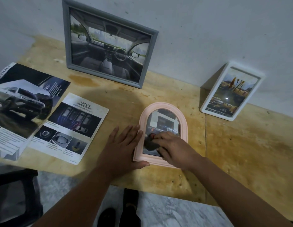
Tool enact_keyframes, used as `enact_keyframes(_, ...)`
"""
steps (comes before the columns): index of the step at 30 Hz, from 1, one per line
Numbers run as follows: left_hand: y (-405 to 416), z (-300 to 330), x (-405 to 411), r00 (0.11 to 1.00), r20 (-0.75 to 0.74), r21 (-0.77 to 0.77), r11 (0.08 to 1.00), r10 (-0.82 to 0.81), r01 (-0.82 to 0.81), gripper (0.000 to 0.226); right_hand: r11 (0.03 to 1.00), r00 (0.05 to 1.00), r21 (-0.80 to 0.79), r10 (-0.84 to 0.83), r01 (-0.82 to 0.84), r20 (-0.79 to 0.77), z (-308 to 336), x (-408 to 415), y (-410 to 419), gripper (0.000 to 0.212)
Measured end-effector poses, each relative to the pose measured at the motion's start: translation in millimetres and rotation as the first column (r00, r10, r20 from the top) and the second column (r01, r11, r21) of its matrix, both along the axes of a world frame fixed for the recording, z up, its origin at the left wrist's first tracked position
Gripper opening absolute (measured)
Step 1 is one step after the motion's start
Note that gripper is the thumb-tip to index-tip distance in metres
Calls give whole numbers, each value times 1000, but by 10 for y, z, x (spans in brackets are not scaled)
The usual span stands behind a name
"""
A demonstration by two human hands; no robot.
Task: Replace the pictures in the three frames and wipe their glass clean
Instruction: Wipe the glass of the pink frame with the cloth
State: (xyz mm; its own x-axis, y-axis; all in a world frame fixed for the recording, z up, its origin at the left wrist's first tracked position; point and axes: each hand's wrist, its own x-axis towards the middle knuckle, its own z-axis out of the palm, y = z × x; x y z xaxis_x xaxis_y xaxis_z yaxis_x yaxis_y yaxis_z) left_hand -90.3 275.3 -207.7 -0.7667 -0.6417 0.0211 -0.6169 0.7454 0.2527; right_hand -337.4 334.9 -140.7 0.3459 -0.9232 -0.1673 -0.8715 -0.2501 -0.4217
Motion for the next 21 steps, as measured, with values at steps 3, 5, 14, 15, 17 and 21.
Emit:
enact_keyframes(3,-5,5,0,1000,-5,0,1000,7,-7,110,975,974,-30,-216,218,69,68,-164,-273,33)
enact_keyframes(5,1,7,4,1000,7,9,1000,6,-7,111,915,924,-143,-383,378,-7,2,-222,-485,32)
enact_keyframes(14,8,-11,5,1000,9,4,1000,9,-9,109,970,991,-217,-123,108,-57,-241,191,-23,29)
enact_keyframes(15,12,-13,5,1000,6,3,1000,7,-7,109,980,997,-193,-65,55,-48,-219,195,107,30)
enact_keyframes(17,10,-12,4,1000,8,3,1000,10,-10,110,986,998,-156,58,-62,-33,-178,160,277,31)
enact_keyframes(21,-1,2,2,1000,14,14,1000,17,-18,112,975,996,-218,31,-47,-78,-54,-86,53,30)
